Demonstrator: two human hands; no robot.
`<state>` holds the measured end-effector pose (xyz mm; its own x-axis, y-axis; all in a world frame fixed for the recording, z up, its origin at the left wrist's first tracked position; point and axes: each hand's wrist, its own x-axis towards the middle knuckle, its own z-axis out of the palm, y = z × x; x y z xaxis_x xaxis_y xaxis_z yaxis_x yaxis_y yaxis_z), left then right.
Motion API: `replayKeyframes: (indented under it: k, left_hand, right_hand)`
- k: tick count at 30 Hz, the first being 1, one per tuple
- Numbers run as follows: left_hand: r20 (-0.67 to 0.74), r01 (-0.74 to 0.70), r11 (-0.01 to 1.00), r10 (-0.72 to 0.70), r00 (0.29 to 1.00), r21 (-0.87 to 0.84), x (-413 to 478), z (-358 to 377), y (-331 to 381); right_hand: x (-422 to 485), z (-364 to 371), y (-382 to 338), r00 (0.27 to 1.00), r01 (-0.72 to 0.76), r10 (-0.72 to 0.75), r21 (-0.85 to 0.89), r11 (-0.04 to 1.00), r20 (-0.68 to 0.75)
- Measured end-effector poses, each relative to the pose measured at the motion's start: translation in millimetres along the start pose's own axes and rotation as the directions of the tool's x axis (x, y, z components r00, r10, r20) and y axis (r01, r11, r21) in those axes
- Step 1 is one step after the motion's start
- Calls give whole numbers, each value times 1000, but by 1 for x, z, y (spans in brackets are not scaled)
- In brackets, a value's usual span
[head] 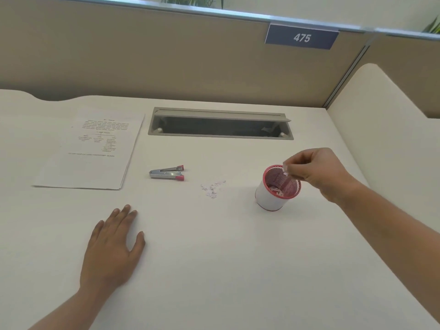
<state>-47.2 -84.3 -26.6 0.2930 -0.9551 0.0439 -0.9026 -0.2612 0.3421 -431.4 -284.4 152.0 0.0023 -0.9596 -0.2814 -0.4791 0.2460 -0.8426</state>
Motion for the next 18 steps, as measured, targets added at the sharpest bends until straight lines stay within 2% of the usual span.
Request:
replayKeyframes:
  k: [3, 7, 11, 18]
  left_hand:
    - [0, 1, 1000, -1, 1000, 4, 0, 0, 0]
    - [5, 0, 1000, 0, 1000, 11, 0, 1, 0]
    - [2, -2, 1000, 2, 1000, 10, -1, 0, 0]
    - [-4, -11, 1000, 11, 1000, 11, 0, 1, -1]
  right_hand:
    - [6, -1, 5, 994, 105, -100, -409, 907, 32]
    - [13, 8, 7, 973, 231, -166, -673, 703, 161]
    - [14, 9, 7, 959, 278, -216, -733, 620, 181]
    - [9, 9, 7, 954, 300, -216, -702, 646, 208]
